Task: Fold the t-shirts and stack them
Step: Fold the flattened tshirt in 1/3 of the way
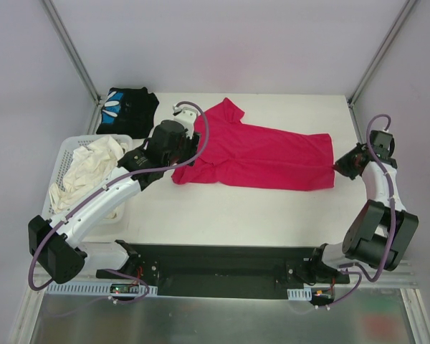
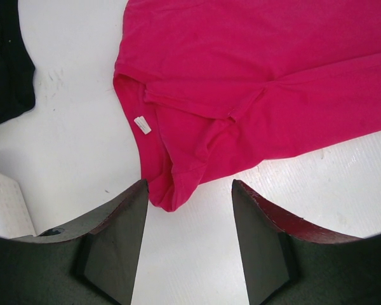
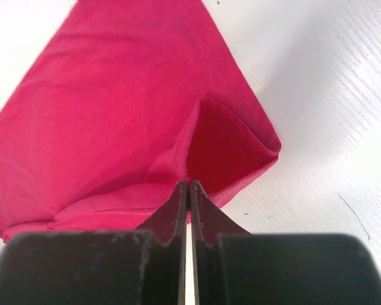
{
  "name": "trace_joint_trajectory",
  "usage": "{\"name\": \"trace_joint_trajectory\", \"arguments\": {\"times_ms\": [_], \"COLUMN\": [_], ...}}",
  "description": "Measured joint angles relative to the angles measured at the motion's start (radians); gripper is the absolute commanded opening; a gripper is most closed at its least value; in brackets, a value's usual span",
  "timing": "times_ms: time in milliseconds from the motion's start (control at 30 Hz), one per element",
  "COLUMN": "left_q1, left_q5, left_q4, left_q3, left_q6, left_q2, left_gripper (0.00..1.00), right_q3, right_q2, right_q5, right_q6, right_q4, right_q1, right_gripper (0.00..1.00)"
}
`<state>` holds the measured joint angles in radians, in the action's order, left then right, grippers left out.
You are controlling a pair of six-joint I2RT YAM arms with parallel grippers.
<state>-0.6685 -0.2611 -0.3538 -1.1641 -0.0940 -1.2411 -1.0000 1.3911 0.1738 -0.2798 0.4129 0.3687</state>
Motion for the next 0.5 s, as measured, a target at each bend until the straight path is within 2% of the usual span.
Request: {"name": "trace_joint_trajectory", "arguments": {"times_ms": [500], "left_q1": [0.000], "left_q5": [-0.010], "left_q4": [0.001], "left_q3": [0.000], "left_q6": [0.001], "left_q2": [0.000], "left_gripper": [0.54], "right_q3": [-0.142], "right_q2": [0.313], "right_q5": [-0.011], "right_q6": [0.007], "right_q4": [-0.015], "right_q1": [0.000], "right_gripper": [0.02]}}
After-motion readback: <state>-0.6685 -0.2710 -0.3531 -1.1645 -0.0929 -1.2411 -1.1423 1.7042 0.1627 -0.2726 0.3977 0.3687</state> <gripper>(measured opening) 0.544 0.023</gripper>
